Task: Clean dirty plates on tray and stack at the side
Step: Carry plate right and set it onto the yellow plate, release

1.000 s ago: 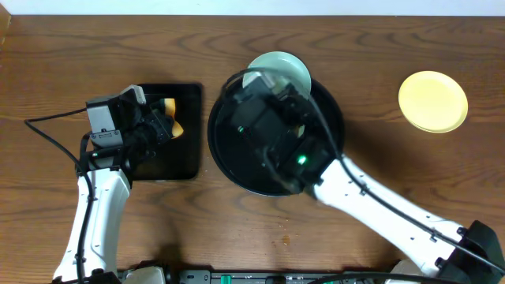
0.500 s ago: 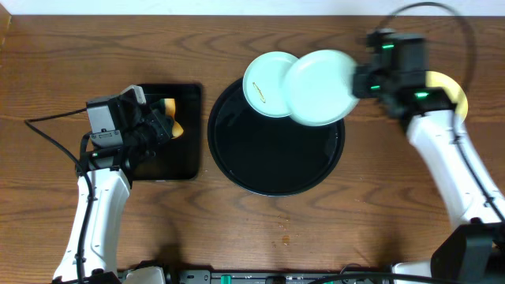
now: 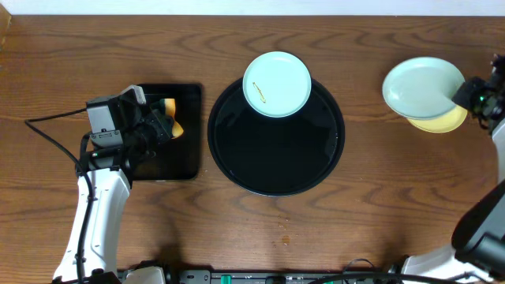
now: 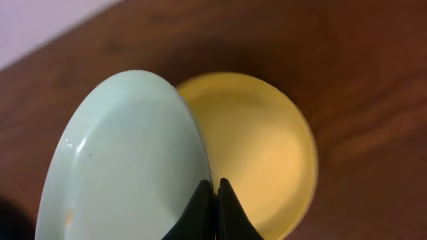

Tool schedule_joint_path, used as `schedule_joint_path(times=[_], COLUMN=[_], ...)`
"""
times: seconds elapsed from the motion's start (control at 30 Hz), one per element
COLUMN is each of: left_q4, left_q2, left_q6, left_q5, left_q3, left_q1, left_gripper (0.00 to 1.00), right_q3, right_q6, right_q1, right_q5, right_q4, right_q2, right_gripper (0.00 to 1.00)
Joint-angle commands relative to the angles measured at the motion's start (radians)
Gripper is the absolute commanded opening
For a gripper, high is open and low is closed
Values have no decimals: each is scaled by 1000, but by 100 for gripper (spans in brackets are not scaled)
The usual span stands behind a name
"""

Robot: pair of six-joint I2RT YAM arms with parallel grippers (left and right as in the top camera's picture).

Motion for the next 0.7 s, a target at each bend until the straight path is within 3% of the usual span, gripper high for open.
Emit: schedule_joint_path(times=[0.0, 0.23, 0.67], left_q4=[-1, -1, 0], left_q2=[5, 5, 5], left_q6=[17, 17, 18], left_q5=[-9, -9, -9], left_q3=[-1, -1, -1], left_q1=[5, 5, 5], left_gripper=[8, 8, 8], right_q3=[7, 7, 8], right_q6=[-2, -24, -46], right_q1=[-34, -59, -59], right_q5=[-3, 55, 139], right_q4=[15, 49, 92], right_q2=[75, 158, 161], right_gripper=[1, 1, 2])
